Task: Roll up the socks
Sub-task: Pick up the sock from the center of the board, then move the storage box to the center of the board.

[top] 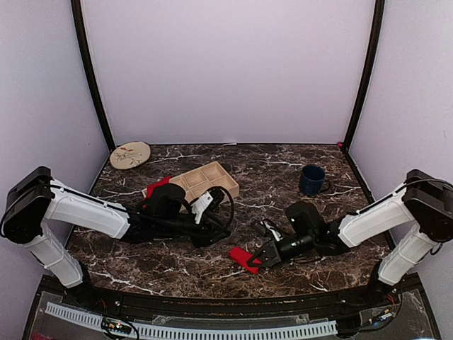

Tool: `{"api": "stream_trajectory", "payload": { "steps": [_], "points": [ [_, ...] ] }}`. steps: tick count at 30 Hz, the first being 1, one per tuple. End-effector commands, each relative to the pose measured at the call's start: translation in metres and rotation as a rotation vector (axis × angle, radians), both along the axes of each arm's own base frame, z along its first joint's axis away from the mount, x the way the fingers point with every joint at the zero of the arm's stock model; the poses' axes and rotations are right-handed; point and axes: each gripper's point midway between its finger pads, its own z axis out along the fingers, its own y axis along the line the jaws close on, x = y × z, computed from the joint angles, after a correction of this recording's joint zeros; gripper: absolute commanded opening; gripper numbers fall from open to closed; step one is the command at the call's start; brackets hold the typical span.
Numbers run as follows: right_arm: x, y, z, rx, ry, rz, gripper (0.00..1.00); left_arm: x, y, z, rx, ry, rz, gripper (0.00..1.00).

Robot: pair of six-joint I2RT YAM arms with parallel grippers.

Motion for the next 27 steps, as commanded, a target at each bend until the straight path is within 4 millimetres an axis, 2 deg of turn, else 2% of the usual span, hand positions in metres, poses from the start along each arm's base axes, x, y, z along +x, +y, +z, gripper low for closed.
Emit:
{"api": "stream_trajectory", "payload": {
  "steps": [1,5,8,12,14,15,21,27],
  "points": [
    [0.028,0.026,0.045,0.074,-0.084,-0.002,0.00,0.017,0.022,0.034,-0.044,-0.107,0.156,0.44],
    [0.058,0.041,0.058,0.022,-0.167,0.001,0.00,0.023,0.053,0.054,-0.073,-0.165,0.289,0.43],
    [0.088,0.054,0.064,-0.028,-0.229,-0.001,0.00,0.028,0.082,0.063,-0.073,-0.197,0.411,0.43],
    [0.144,0.080,0.091,-0.084,-0.382,0.004,0.00,0.032,0.113,0.075,-0.068,-0.235,0.533,0.43],
    [0.165,0.089,0.093,-0.152,-0.428,0.018,0.00,0.036,0.127,0.079,-0.058,-0.245,0.598,0.43],
    [0.177,0.095,0.087,-0.187,-0.442,0.027,0.00,0.037,0.134,0.083,-0.060,-0.249,0.633,0.43],
    [0.227,0.123,0.078,-0.311,-0.539,0.055,0.00,0.046,0.167,0.089,-0.049,-0.251,0.804,0.42],
    [0.251,0.129,0.062,-0.409,-0.610,0.064,0.00,0.049,0.178,0.088,-0.039,-0.250,0.866,0.42]
  ]
}}
